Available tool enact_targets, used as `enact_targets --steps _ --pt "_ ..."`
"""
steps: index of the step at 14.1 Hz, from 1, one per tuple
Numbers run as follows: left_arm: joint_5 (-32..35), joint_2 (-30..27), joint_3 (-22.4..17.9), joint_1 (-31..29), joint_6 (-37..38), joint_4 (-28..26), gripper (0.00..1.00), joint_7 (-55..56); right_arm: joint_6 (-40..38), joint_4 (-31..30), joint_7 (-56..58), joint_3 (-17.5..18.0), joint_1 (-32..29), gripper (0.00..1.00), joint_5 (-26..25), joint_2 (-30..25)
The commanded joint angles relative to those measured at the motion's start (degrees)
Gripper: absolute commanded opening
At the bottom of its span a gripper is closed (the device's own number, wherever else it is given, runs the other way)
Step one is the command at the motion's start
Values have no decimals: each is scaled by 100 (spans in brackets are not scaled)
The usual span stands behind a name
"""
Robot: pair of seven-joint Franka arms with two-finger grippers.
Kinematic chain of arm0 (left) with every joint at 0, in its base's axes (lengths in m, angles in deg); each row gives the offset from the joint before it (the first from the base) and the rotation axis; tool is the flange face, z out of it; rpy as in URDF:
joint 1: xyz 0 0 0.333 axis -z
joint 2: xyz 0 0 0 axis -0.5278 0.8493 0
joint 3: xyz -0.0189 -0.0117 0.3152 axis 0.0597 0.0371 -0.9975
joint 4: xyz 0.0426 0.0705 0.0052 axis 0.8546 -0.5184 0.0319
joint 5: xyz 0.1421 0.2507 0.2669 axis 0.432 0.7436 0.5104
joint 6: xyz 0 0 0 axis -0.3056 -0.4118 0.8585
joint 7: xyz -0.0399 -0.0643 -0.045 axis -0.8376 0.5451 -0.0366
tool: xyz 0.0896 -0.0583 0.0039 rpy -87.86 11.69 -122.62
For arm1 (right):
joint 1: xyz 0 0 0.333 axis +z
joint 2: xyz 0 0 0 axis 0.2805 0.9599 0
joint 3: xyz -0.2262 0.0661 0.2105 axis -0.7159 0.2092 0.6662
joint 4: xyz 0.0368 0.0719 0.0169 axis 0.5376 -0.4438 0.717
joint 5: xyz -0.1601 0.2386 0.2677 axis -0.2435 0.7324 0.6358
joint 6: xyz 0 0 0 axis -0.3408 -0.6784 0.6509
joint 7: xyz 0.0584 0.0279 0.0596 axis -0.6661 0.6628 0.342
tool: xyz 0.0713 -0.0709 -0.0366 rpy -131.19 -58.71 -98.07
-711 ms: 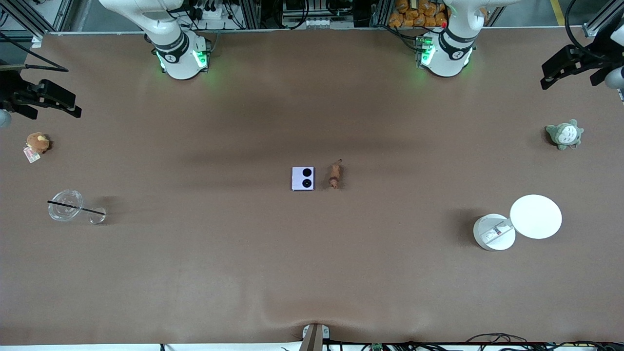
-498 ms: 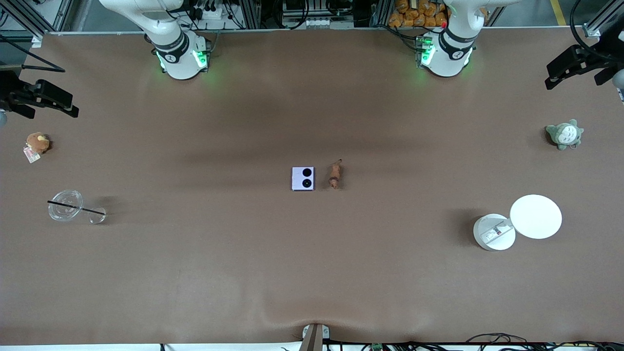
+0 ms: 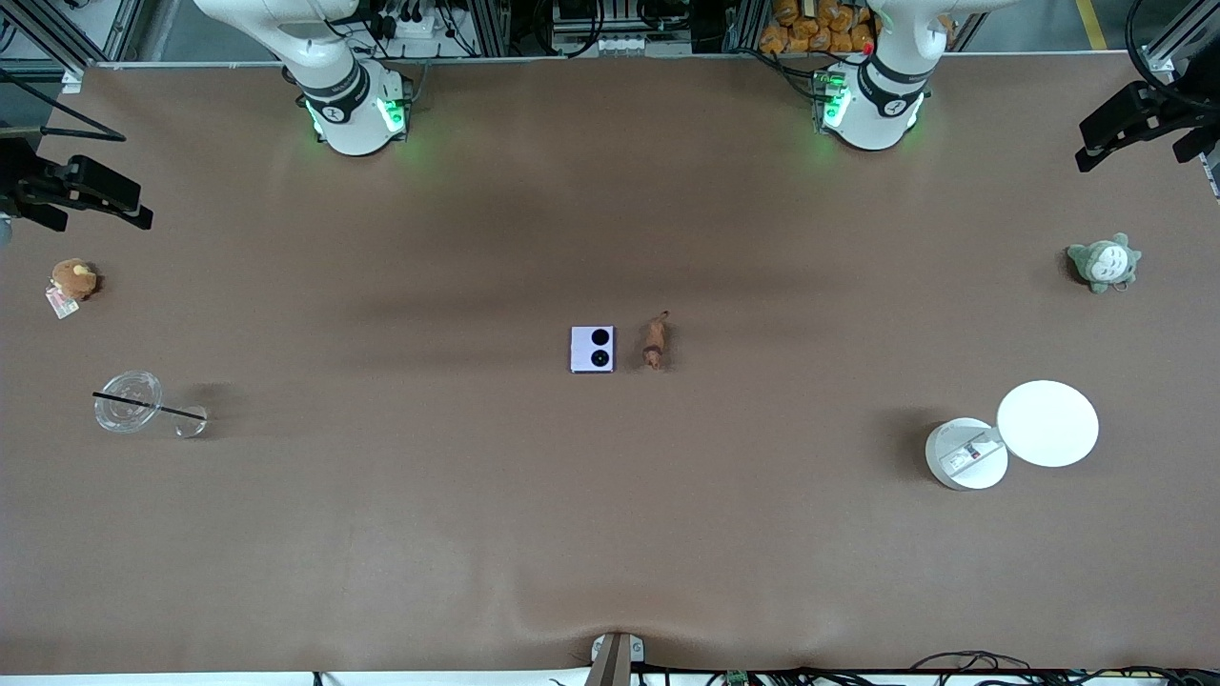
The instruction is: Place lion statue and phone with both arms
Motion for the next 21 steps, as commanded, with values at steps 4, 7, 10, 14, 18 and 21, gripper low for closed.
enact_targets --steps 4,7,10,14,18,21 --pt "15 53 19 -16 155 136 100 10 -26 -36 42 40 -97 100 97 -41" --pt "15 61 27 2 155 136 100 45 -26 -36 33 40 -97 100 97 -40" --pt "15 158 80 72 146 136 100 63 -26 -36 33 40 -97 100 97 -40" --pt "-204 421 150 133 93 136 100 89 -43 -36 24 40 -97 100 97 -40" --pt "-240 711 484 142 -100 136 100 151 -17 -27 15 48 -53 100 106 -40" --pt "-240 1036 782 142 -310 136 100 317 -8 -27 15 48 -62 100 106 -32"
